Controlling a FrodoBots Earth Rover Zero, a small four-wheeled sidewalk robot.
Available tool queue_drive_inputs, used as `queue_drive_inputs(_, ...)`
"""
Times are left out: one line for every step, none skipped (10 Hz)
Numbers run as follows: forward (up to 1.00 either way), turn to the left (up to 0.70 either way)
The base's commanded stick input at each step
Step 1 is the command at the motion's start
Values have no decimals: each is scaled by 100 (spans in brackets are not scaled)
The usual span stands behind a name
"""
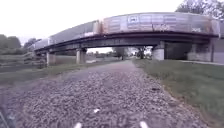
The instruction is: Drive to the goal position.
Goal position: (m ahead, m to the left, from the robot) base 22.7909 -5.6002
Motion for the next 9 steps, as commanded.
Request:
queue_drive_inputs(70, 0)
queue_drive_inputs(70, 0)
queue_drive_inputs(70, 0)
queue_drive_inputs(70, 0)
queue_drive_inputs(70, 0)
queue_drive_inputs(70, 0)
queue_drive_inputs(70, 0)
queue_drive_inputs(70, 0)
queue_drive_inputs(70, 0)
